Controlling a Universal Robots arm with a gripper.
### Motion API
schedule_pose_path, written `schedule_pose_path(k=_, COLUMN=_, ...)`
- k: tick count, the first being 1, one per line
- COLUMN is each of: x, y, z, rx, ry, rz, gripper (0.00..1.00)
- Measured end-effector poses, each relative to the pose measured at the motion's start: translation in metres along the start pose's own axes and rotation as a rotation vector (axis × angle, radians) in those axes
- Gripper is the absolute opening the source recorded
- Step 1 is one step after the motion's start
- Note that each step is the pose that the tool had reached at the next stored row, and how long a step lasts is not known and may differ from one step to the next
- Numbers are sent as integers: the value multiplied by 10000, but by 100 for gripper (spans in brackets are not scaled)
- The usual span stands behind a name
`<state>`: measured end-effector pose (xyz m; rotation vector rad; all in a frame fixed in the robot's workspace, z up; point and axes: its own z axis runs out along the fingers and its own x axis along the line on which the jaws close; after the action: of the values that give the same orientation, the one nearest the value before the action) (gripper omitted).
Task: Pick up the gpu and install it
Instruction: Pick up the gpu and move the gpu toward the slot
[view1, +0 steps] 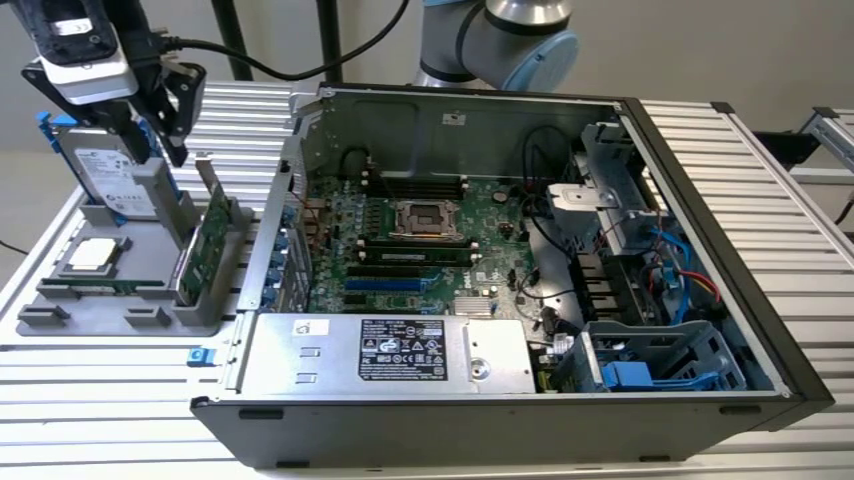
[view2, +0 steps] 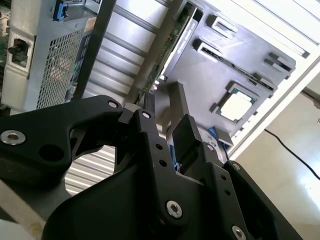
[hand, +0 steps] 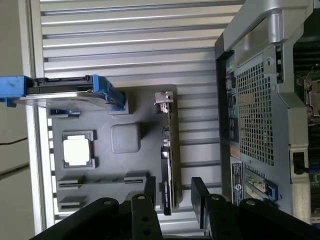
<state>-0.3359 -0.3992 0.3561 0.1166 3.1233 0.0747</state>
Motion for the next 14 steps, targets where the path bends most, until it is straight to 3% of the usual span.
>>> schedule_pose_path(k=14, x=1, y=-5, z=103, rx=0, ry=0, rz=0, gripper=100)
